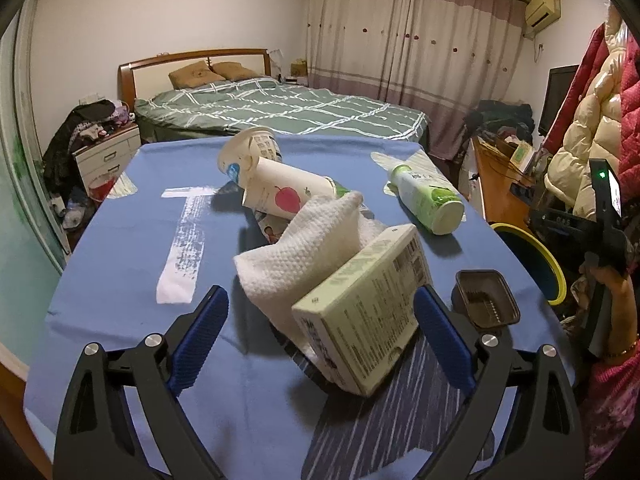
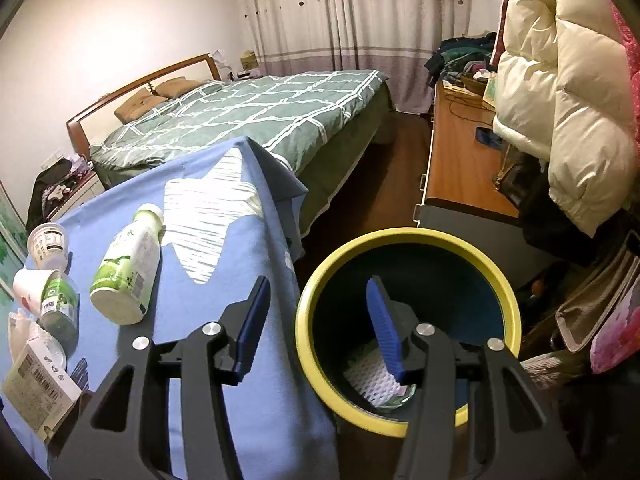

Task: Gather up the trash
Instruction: 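Close the left gripper on the white tissue and lift it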

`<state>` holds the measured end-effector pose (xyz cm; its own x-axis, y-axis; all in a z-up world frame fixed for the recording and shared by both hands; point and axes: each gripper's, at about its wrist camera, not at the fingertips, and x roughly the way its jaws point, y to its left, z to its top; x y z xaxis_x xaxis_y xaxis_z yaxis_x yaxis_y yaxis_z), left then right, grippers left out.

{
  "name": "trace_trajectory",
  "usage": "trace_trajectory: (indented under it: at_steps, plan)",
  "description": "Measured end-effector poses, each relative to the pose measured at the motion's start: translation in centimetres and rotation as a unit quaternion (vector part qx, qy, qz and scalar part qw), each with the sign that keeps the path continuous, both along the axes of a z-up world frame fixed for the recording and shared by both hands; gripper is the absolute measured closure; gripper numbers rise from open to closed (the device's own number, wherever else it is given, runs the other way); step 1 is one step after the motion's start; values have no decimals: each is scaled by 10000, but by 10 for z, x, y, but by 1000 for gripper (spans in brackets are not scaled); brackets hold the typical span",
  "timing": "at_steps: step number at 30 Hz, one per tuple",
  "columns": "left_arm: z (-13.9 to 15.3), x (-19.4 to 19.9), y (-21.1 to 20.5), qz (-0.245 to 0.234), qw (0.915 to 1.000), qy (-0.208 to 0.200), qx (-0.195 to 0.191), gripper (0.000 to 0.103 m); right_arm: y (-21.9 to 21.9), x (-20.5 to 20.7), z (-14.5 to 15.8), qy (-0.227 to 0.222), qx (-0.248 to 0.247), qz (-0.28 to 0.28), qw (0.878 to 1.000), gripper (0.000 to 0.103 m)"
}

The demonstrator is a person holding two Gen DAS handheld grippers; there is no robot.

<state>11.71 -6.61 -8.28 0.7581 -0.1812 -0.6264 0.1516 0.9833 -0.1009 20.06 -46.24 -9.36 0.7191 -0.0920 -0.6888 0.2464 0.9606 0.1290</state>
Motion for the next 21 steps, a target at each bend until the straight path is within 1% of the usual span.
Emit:
trace_trajectory:
  at_steps: [3, 5, 8, 13, 15, 17, 18, 20, 21]
  plan:
    - [0, 18, 7, 31, 10000, 55, -69, 11, 2, 1, 0, 6, 11, 19, 10000, 55]
    - [1, 33, 11, 47, 9999, 129, -86, 18, 2, 1, 0, 4, 14, 29, 10000, 55]
    - [0, 51, 13, -66, 9995, 267, -153, 30, 4, 1, -1, 9, 13, 52, 10000, 55]
    - [-5, 70, 5, -340, 9982, 477, -87, 30, 5, 3, -2, 28, 30, 62, 10000, 55]
    - [-10, 78, 1, -427, 9972, 608, -53, 37, 6, 4, -3, 35, 41, 72, 10000, 55]
    - [-14, 83, 0, -433, 9964, 721, -118, 48, 6, 4, -4, 38, 51, 83, 9999, 55]
    - [-15, 84, 0, -429, 9962, 751, -127, 50, 6, 4, -4, 36, 60, 91, 9999, 55]
    - [-17, 86, 1, -423, 9960, 776, -119, 64, 6, 4, -4, 32, 78, 97, 9999, 55]
    - [-18, 87, 1, -427, 9960, 772, -106, 67, 6, 3, -5, 26, 90, 98, 9999, 55]
